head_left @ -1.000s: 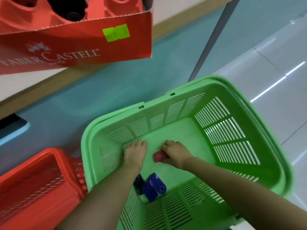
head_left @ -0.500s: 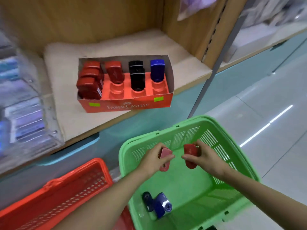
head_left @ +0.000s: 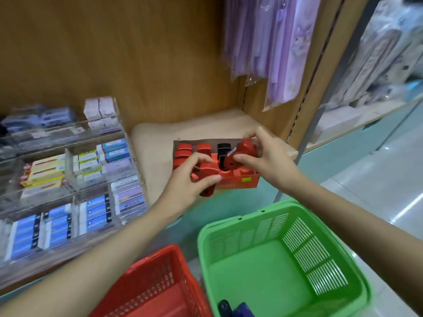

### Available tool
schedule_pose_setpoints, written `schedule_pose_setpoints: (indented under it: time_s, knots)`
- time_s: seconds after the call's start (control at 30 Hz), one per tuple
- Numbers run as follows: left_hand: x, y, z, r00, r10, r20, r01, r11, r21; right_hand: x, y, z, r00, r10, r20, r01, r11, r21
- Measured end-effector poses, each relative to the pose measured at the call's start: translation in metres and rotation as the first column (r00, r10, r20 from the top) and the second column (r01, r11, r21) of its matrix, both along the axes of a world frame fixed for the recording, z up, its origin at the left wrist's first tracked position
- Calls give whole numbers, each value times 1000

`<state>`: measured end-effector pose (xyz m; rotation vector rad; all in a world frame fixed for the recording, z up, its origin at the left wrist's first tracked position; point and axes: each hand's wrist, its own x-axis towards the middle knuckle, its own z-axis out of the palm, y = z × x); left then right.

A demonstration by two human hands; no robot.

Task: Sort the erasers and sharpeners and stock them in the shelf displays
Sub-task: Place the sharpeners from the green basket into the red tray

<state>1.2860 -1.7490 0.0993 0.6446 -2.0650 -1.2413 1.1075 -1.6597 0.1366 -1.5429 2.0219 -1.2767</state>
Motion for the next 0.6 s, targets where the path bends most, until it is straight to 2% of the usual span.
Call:
schedule_pose_setpoints:
  time_s: [0.07,0.13,0.2,0.37,0.6]
  knots:
    - [9,-22,11,991,132,-32,-135,985,-104,9,-27,5,989,13,-144,-12,1000,6]
    - [13,-40,17,976,213,-55,-217,971,-98,16,-52,3,945,31,-326,-17,999,44]
    - [12,-51,19,972,230,-56,-234,969,-74,22,-69,-3,902,62,-428,-12,993,120]
    - [5,-54,17,979,201,-16,-202,977,-74,26,-82,-15,877,84,-474,17,978,206]
    - [4,-48,3,983,162,81,-141,965,-222,25,-84,-21,731,197,-654,-39,968,247]
